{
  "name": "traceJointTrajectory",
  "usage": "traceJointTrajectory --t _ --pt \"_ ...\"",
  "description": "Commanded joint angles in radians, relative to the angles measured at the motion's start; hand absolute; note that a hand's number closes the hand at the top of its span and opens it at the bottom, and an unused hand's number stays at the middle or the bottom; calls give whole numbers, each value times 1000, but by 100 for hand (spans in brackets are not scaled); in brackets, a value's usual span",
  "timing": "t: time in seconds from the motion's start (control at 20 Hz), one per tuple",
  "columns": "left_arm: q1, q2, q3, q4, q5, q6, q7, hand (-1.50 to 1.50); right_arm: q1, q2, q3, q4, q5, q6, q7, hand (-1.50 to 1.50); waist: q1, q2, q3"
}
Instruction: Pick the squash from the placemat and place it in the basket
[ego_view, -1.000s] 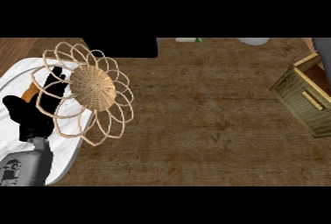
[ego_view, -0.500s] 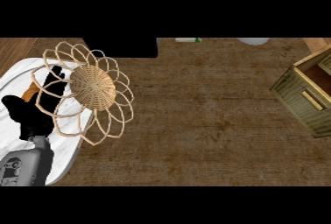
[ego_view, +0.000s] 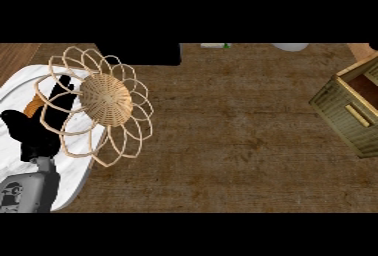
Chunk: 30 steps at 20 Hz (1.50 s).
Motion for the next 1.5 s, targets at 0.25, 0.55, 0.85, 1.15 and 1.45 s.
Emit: traceJointTrajectory --t 0.25,0.55,0.85,1.15,1.45 --pt "-5 -9 -6 9 -7 5 4 0 -26 -74 180 65 231 29 -52 150 5 0 2" --pt "16 -26 -17 34 -19 4 -53 0 -92 -96 152 135 240 78 -61 150 4 0 2" --pt "-21 -17 -20 11 -18 5 6 0 -162 -106 156 244 258 271 -6 150 22 5 2" --pt "4 4 6 10 7 -25 -28 0 -106 -105 122 276 237 230 -39 150 23 8 3" --pt "14 -21 -38 -58 -26 3 51 0 -54 -75 119 271 243 167 -58 150 24 4 4"
